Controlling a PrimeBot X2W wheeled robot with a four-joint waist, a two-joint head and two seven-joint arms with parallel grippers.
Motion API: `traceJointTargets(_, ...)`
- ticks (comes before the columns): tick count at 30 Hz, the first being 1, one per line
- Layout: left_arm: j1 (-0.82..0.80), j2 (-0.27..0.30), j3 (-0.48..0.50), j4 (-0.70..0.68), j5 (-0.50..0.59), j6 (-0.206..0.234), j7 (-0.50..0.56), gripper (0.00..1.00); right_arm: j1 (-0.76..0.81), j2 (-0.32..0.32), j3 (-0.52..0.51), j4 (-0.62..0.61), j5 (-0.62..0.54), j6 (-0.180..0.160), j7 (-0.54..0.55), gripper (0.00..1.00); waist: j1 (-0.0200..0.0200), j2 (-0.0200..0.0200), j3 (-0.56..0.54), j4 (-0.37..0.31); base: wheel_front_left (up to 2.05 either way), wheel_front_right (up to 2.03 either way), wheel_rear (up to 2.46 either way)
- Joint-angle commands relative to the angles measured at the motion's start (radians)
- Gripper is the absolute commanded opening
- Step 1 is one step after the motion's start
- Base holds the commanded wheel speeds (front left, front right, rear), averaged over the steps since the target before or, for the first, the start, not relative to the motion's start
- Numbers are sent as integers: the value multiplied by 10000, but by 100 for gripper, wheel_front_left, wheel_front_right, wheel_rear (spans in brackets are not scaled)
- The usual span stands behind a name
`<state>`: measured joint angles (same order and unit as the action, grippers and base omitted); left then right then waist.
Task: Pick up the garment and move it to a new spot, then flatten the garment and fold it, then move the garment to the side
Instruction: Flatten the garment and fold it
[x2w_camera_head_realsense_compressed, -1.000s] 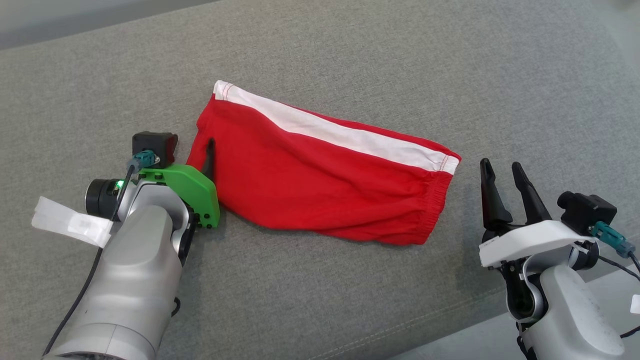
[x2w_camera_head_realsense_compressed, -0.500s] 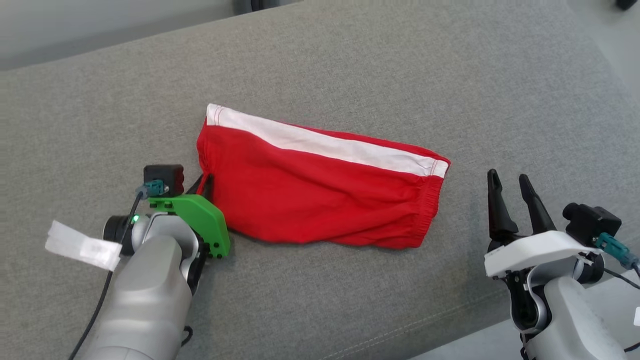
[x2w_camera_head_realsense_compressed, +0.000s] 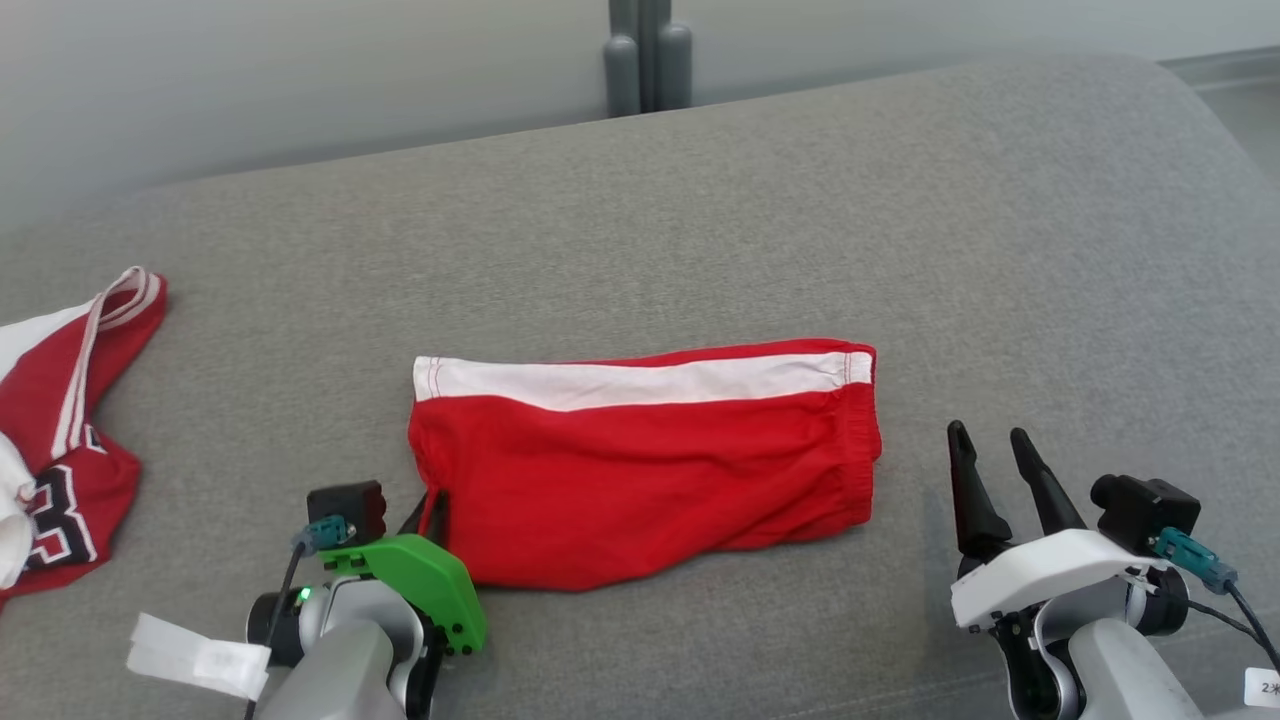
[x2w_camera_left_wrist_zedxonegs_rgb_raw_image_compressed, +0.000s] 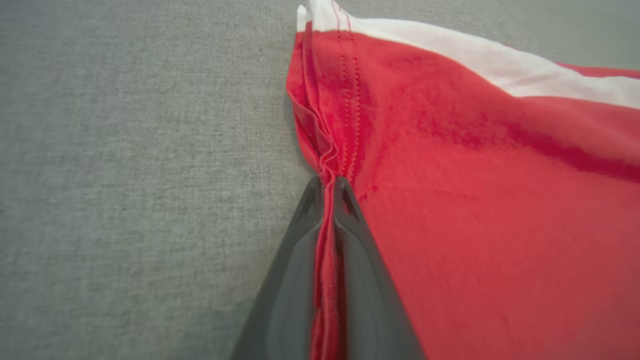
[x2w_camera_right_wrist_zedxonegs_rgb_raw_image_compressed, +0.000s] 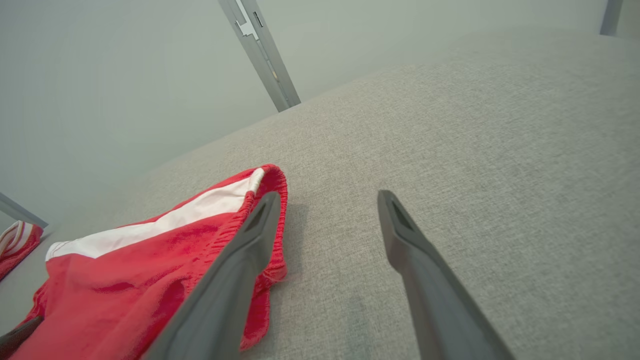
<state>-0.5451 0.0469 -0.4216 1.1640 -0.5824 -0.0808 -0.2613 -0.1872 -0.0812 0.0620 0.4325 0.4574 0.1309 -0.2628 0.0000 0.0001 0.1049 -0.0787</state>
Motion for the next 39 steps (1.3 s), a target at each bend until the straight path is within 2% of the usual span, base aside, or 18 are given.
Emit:
traceJointTargets(1, 354, 71, -94, -56, -183, 121, -12, 0, 54, 2, 85, 25, -95, -4, -26, 100, 0, -1, -551, 792, 0, 0, 0)
traceJointTargets(2, 444, 69, -171, -188, -262, 204, -20, 2, 0, 6, 137, 37, -109, -4, -26, 100, 0, -1, -558, 899, 0, 0, 0)
traceJointTargets(3, 526, 67, -263, -378, -317, 267, -30, 93, -56, 10, 201, 58, -144, -4, -26, 100, 0, -1, -553, 1014, 0, 0, 0)
traceJointTargets(4, 572, 64, -333, -614, -365, 368, -36, 100, -134, 16, 274, 72, -172, -4, -26, 100, 0, -1, -533, 1126, 0, 0, 0)
traceJointTargets(10, 950, 62, -457, -2123, -68, 896, -43, 100, -617, -9, 450, 481, -570, -5, -26, 100, 0, -1, -309, 1829, 0, 0, 0)
traceJointTargets(14, 1093, 56, -420, -2535, 82, 978, -45, 100, -878, -20, 227, 1168, -975, -5, -25, 100, 0, -1, -202, 2153, 0, 0, 0)
traceJointTargets(20, 1257, 58, -239, -2869, 413, 928, -46, 100, -1217, 92, -807, 2657, -1858, -5, -25, 100, 0, -1, -8, 2635, 0, 0, 0)
traceJointTargets(26, 1333, 54, 84, -3009, 719, 896, -47, 100, -1322, 222, -890, 4021, -1761, -5, -19, 100, 0, -1, 112, 2838, 0, 0, 0)
traceJointTargets(30, 1353, 54, 176, -3146, 896, 882, -47, 100, -1389, 319, -395, 4761, -1345, -4, 56, 100, 0, -1, 156, 2930, 0, 0, 0)
traceJointTargets(33, 1391, 58, 232, -3236, 1003, 836, -47, 100, -1386, 440, 593, 4947, -641, 36, 81, 100, 0, -1, 159, 2996, 0, 0, 0)
traceJointTargets(34, 1424, 58, 234, -3267, 1035, 818, -47, 100, -1383, 453, 878, 4956, -395, 39, 82, 50, 0, -1, 149, 3009, 0, 0, 0)
traceJointTargets(35, 1450, 53, 234, -3311, 1055, 815, -47, 100, -1387, 445, 1024, 4936, -221, 39, 82, 16, 0, -1, 135, 3019, 0, 0, 0)
traceJointTargets(36, 1467, 52, 241, -3360, 1087, 803, -47, 100, -1398, 439, 1097, 4928, -62, 39, 82, 0, 0, -1, 116, 3027, 0, 0, 0)
traceJointTargets(39, 1547, 56, 306, -3455, 1162, 731, -47, 100, -1480, 152, 802, 4802, 129, -2, 58, 0, 0, -1, 62, 3051, 0, 0, 0)
